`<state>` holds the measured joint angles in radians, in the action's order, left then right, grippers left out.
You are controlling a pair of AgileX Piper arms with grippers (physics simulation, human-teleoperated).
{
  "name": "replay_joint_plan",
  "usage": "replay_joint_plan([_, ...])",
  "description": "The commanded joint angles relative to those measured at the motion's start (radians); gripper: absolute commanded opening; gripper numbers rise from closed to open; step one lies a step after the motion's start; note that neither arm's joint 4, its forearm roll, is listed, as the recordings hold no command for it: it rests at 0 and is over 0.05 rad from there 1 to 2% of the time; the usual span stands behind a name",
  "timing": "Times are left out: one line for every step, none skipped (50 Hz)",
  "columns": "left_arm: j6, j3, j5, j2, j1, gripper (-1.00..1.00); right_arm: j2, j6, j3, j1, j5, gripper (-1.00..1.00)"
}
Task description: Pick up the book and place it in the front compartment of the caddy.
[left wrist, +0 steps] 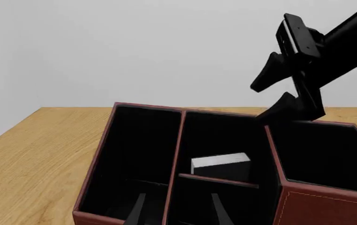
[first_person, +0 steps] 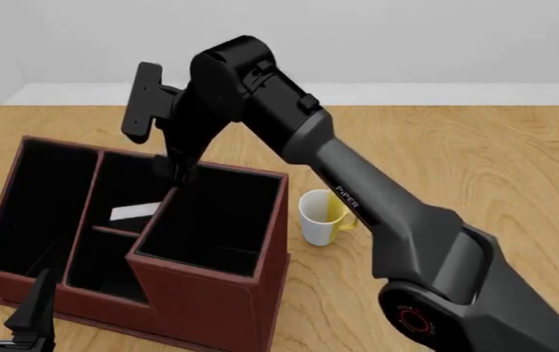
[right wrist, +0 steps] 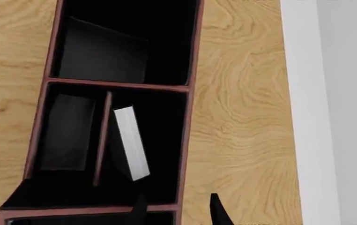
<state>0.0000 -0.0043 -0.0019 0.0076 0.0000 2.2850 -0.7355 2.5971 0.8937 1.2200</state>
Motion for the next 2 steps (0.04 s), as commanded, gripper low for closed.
replay_joint_plan([0.0, 0.0, 0.0, 0.0, 0.0, 1.0, -0.031, 0.004, -0.011, 0.01, 0.0, 1.0])
replay_joint_plan([0.0, 0.0, 0.0, 0.0, 0.0, 1.0, -0.039, 0.003, -0.008, 0.014, 0.0, 1.0])
